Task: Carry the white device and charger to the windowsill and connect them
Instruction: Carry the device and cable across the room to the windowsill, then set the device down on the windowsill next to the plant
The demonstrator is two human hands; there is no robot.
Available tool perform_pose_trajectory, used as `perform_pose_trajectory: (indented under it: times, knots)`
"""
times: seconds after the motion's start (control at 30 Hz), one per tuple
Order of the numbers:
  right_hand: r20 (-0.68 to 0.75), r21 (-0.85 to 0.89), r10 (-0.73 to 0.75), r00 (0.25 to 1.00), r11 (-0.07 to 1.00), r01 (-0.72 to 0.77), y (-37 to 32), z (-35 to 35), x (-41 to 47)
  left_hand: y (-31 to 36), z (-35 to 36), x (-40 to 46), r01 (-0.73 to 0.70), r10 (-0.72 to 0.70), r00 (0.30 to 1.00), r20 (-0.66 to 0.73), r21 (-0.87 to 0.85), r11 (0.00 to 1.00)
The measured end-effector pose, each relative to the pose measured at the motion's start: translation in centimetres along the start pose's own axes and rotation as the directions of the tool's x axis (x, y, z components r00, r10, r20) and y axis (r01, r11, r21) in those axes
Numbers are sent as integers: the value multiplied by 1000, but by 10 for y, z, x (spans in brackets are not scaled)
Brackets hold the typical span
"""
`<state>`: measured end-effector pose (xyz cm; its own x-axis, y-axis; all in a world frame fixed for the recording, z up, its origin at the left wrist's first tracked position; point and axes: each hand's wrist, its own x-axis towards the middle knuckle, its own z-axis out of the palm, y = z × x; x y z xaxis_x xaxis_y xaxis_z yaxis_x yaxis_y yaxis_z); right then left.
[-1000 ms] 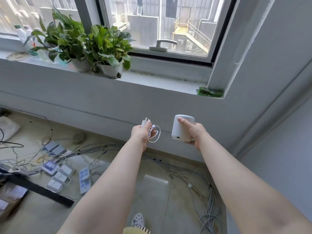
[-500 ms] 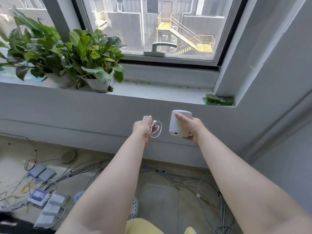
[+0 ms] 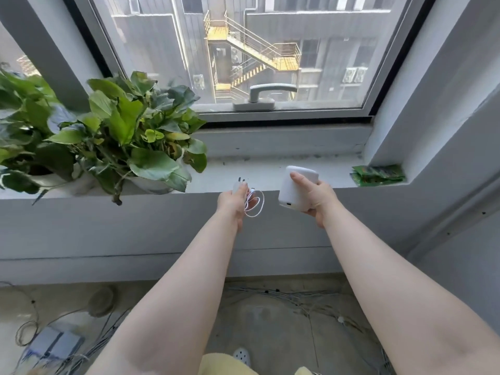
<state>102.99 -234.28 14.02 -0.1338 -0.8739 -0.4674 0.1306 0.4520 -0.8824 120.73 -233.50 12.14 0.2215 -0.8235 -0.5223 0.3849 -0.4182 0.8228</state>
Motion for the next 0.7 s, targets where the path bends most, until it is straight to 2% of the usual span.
perform_pose_trajectory:
  times: [0.23,0.47,0.7]
  knots:
    - [-34,10,-117,993,993,117,-8,24,34,10,-4,30,70,-71,997,-11,-71,995]
    - [-17,-126,-285,958,951,281,-15,31,72,15,-9,53,89,-94,995,-30,-138,986]
    - [28,-199,-335,942,921,334,-13,29,110,23,-1,66,63,-69,997,-35,-149,987]
